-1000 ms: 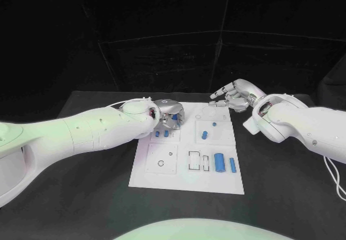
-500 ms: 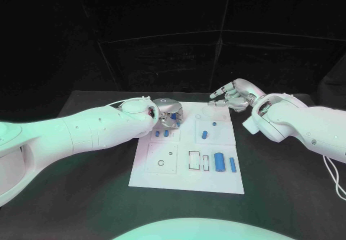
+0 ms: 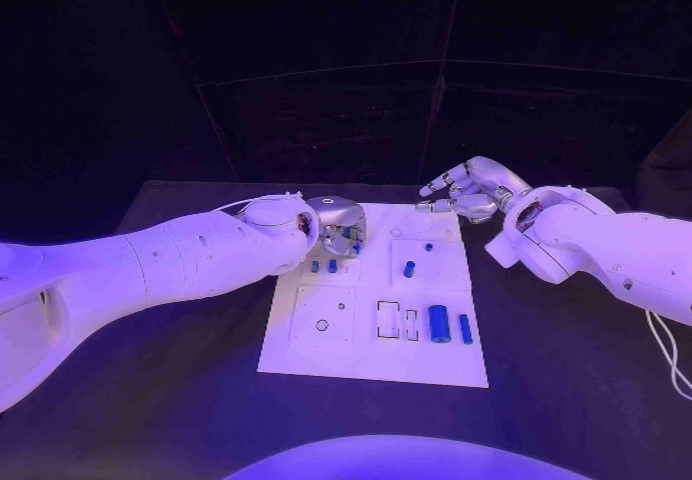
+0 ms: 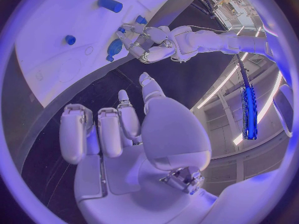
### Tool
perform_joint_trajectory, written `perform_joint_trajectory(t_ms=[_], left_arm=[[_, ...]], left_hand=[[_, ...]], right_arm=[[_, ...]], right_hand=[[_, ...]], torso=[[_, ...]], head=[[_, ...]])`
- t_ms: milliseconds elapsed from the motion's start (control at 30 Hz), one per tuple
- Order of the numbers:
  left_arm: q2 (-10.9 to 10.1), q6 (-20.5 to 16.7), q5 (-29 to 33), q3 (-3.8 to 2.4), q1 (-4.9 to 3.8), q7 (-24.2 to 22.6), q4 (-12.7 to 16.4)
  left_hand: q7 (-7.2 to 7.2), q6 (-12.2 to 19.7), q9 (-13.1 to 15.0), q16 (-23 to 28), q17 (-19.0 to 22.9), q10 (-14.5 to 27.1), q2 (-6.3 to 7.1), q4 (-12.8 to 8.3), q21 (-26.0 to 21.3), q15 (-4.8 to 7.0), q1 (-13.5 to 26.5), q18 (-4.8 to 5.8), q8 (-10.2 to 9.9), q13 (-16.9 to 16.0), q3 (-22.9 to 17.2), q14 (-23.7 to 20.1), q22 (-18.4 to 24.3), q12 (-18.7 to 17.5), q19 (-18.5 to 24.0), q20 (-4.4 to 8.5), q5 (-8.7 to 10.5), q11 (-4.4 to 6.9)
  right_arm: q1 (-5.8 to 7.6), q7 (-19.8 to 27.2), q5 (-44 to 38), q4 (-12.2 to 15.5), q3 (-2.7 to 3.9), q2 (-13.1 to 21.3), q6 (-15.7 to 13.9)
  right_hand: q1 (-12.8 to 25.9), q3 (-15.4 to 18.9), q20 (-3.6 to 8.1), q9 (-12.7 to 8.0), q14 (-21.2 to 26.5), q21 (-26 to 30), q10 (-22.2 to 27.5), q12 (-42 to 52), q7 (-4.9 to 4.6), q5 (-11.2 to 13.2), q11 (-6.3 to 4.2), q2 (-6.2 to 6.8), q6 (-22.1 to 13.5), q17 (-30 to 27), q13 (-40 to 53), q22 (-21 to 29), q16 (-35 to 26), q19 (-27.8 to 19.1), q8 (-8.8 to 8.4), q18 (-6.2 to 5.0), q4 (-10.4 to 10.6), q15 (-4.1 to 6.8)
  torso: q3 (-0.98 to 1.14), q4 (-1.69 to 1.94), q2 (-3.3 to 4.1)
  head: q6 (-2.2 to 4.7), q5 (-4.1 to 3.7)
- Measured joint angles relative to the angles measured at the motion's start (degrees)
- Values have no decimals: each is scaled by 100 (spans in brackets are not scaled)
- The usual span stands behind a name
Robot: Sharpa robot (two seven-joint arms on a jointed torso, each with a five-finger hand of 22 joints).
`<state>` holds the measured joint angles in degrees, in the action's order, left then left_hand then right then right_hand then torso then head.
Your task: Assemble the parts on the task board
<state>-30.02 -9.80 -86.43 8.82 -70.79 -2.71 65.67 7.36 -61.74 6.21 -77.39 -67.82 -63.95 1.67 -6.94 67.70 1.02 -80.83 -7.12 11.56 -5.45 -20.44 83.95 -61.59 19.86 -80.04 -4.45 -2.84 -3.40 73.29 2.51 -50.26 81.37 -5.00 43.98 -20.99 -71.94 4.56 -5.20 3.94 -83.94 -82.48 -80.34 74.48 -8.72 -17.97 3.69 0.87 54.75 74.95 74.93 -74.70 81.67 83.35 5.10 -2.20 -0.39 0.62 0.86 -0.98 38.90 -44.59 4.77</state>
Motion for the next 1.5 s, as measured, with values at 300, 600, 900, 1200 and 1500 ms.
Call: perform_joint_trajectory(t_ms=[300,600,900,1200,1500], left_arm=[[-114,-106,28,-159,36,-14,131],[-364,-195,185,-446,13,-11,412],[-810,-109,431,-496,3,46,664],[-1028,96,593,-487,3,144,725],[-1012,220,683,-482,11,200,645]], left_hand=[[2,-85,-34,0,42,-183,43,-106,21,0,125,59,-79,84,-311,0,-64,-217,-5,5,19,20],[2,-126,-55,0,83,-231,105,-136,43,-1,201,57,-129,109,-404,0,-95,-291,-5,5,20,15],[2,-126,-67,0,141,-253,158,-151,67,-1,253,56,-156,119,-420,0,-115,-334,-5,5,20,-6],[21,-144,-70,0,168,-254,187,-151,67,-1,282,55,-157,127,-420,0,-123,-366,-5,5,19,-7],[21,-144,-71,0,187,-252,187,-167,67,-1,282,54,-157,132,-434,0,-122,-367,-5,5,19,-8]], right_arm=[[0,2,0,-6,0,3,1],[0,2,0,-24,0,4,1],[0,1,0,-35,0,14,2],[0,0,0,-40,0,18,2],[0,0,0,-42,0,20,3]], right_hand=[[0,0,0,0,0,0,0,0,0,0,0,0,0,-1,0,0,0,0,0,0,0,0],[0,0,0,0,0,0,0,0,0,0,0,0,0,-1,0,0,0,0,0,0,0,0],[0,0,0,0,0,0,0,0,0,0,0,0,0,-2,0,0,0,0,0,0,0,0],[0,0,0,0,0,0,0,0,0,0,0,0,0,-2,0,0,0,0,0,0,0,0],[0,0,0,0,0,0,0,0,0,0,0,0,0,-3,0,0,1,0,0,0,0,0]], torso=[[-2,3,-2],[-2,5,-5],[-1,12,-5],[-1,9,-2],[-2,-6,-1]], head=[[34,0],[65,5],[77,7],[66,21],[57,41]])
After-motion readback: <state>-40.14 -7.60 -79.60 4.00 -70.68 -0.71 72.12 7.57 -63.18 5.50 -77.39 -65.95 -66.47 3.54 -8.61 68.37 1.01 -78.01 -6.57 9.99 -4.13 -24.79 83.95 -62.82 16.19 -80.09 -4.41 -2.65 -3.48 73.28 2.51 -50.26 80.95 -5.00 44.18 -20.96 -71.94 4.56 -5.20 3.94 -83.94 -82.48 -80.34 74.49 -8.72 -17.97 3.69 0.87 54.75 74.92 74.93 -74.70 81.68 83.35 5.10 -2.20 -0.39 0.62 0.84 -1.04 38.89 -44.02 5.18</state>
